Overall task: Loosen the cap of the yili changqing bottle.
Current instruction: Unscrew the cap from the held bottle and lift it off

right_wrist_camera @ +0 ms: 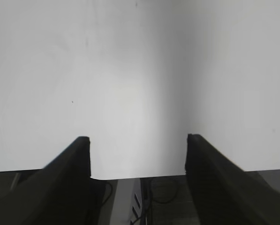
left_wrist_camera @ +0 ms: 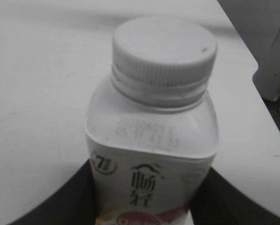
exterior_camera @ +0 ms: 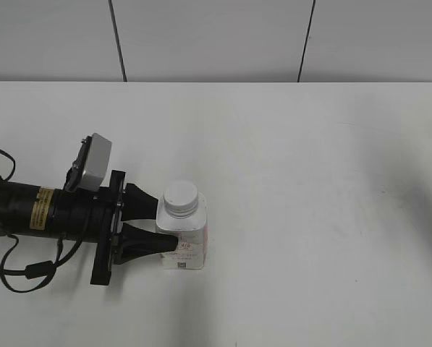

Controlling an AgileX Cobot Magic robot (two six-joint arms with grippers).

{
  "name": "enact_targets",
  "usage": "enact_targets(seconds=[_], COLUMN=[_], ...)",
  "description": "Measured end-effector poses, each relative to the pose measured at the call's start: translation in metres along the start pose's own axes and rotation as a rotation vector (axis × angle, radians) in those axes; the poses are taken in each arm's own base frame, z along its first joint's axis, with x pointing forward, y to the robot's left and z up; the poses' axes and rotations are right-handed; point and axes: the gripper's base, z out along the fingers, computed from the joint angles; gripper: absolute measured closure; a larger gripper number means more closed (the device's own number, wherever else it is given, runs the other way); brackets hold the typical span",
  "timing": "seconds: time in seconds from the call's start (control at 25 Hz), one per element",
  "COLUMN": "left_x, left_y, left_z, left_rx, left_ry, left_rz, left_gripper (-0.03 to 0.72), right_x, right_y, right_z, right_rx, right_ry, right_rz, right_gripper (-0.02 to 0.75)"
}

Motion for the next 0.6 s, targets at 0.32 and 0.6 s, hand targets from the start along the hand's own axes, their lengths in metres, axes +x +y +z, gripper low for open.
enact_targets(seconds=[0.32, 0.6], left_x=[0.0, 0.0], left_y=[0.0, 0.0], left_z=[0.0, 0.0], left_rx=[0.0, 0.0], left_ry=[-0.001, 0.001], left_rz=[0.0, 0.0], left_gripper=[0.342, 0.344], right_x=[-0.027, -0.036], right_y=[0.022, 0.073], right_z=[-0.004, -0.001], right_rx=[-0.107, -0.152], right_ry=[-0.019, -0.001], right_rz=[0.02, -0.065], right_gripper=[0.236, 0.236])
